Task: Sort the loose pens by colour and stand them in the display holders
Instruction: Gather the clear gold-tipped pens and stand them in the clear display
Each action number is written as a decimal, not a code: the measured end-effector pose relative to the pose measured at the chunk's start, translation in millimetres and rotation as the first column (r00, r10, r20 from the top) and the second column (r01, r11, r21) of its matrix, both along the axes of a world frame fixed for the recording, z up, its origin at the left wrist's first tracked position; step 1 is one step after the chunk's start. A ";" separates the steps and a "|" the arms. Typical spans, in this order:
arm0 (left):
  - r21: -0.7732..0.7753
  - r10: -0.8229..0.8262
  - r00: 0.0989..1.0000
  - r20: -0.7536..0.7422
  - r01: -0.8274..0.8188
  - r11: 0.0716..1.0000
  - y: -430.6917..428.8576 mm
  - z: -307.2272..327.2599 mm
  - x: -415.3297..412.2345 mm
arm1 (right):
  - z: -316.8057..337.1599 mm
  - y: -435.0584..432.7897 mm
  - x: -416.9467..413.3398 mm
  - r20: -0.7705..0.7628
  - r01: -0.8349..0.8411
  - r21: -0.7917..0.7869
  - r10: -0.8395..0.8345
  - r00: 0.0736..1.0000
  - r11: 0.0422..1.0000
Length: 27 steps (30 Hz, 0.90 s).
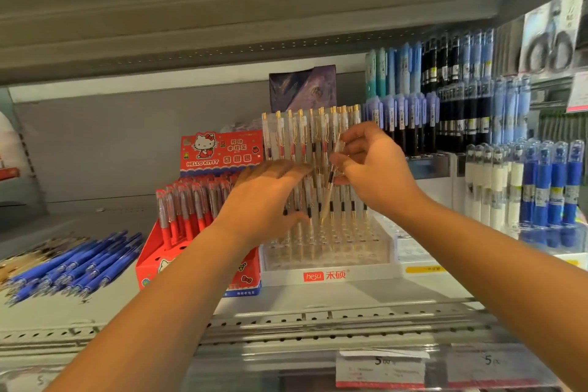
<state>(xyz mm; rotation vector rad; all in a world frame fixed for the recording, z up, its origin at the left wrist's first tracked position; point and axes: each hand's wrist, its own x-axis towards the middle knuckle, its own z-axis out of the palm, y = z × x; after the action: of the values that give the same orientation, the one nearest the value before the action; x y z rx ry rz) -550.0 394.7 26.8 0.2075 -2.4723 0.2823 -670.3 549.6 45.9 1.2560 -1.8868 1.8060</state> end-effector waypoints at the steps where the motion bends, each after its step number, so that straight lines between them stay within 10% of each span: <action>1: -0.009 0.000 1.000 -0.012 0.000 1.000 -1.1 -0.2 -0.8 | -2.4 -2.7 -0.8 -0.037 0.024 0.026 -0.023 0.999 0.999; 27: -0.010 -0.014 0.996 -0.083 0.013 1.000 8.1 -10.6 -1.1 | -30.7 -13.4 4.1 -0.284 0.221 0.355 -0.120 0.951 0.908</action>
<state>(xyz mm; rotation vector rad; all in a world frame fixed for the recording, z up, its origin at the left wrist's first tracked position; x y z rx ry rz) -551.0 402.8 16.2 0.1941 -2.3892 0.2742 -666.3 536.2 15.1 1.3144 -2.1823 1.1542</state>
